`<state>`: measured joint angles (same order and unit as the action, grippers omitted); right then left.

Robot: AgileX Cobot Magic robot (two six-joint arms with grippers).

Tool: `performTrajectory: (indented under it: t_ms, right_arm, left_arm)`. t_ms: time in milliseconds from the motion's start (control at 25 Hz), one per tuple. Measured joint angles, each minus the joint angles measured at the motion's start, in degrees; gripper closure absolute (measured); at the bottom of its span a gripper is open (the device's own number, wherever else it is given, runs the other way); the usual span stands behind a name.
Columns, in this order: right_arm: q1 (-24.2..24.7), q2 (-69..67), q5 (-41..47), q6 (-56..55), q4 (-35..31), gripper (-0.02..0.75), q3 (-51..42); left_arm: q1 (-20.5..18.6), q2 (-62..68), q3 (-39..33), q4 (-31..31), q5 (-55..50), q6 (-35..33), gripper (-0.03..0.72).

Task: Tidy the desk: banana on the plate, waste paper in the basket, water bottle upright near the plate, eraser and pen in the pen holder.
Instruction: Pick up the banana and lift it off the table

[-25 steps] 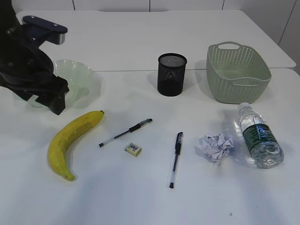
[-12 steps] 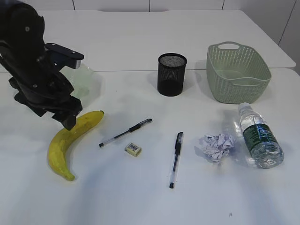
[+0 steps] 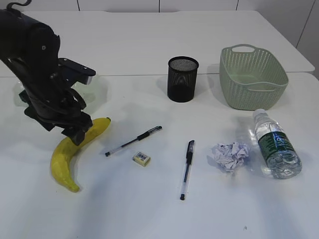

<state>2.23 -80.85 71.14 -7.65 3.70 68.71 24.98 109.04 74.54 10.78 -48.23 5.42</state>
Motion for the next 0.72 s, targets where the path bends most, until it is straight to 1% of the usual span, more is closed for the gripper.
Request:
performTrajectory:
  t_ms: [160,440,720]
  right_arm:
    - [0.0,0.0,0.0,0.0,0.0,0.388,0.0]
    - [0.0,0.0,0.0,0.0,0.0,0.388,0.0]
    - [0.0,0.0,-0.1,0.0,0.0,0.388,0.0]
  left_arm:
    - [-0.9,0.5,0.0,0.0,1.0,0.0,0.118]
    - [-4.7,1.7,0.0,-2.5,1.2,0.0,0.120]
    - [-5.0,3.4,0.0,-6.0,1.2,-0.3,0.121]
